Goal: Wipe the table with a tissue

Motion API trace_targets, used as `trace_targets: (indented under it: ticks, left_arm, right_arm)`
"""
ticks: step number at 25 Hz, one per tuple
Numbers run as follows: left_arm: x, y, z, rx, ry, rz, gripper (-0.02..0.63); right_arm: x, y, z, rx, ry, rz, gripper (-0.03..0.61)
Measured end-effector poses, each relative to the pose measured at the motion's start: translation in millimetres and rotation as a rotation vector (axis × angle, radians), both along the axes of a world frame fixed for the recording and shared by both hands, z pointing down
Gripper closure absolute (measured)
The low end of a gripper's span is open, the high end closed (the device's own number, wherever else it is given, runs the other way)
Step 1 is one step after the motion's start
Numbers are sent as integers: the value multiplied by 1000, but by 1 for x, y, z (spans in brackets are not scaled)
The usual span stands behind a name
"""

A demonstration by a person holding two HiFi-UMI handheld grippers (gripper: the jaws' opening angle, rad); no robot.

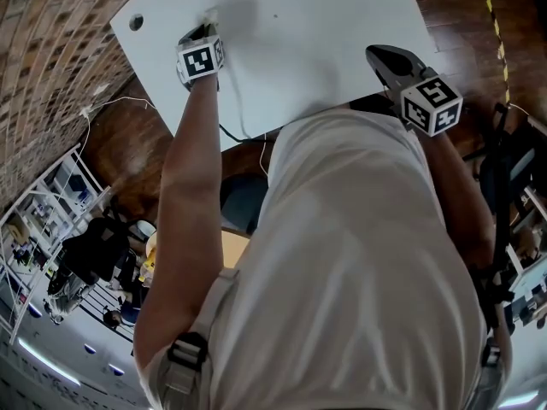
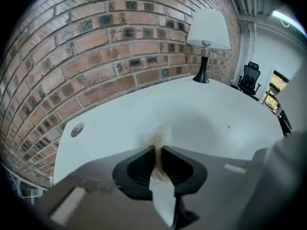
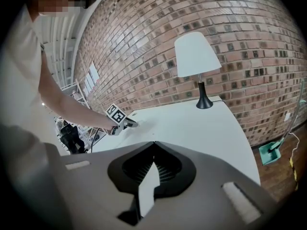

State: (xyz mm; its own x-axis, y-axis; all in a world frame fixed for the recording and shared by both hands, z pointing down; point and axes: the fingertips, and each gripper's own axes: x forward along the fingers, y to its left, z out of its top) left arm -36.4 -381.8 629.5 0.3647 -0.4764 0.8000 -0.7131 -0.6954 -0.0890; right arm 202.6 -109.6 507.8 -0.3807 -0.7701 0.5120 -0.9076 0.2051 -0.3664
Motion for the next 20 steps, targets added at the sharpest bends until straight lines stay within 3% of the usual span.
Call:
trace_targets:
  ticks: [7,13,15,18,20]
  left_arm:
    - [22,40,15,-13,-39,100,560]
    - [36,72,15,-34,-11,101,560]
    - [43,84,11,-77,29,90,560]
    - [59,106,6,-190,168,72,561]
    - [72,117,-7,-211,225,68,560]
  right_arm:
    - [-4,-12,-1,12,-20,-57,571]
    - [-1,-21,-3,22,-29,-95,571]
    - [0,-20,-4,29,-32,-107,571]
    - [4,-20,-8,39,-37,-120,571]
    - [8,-20,-8,42,-41,-127,571]
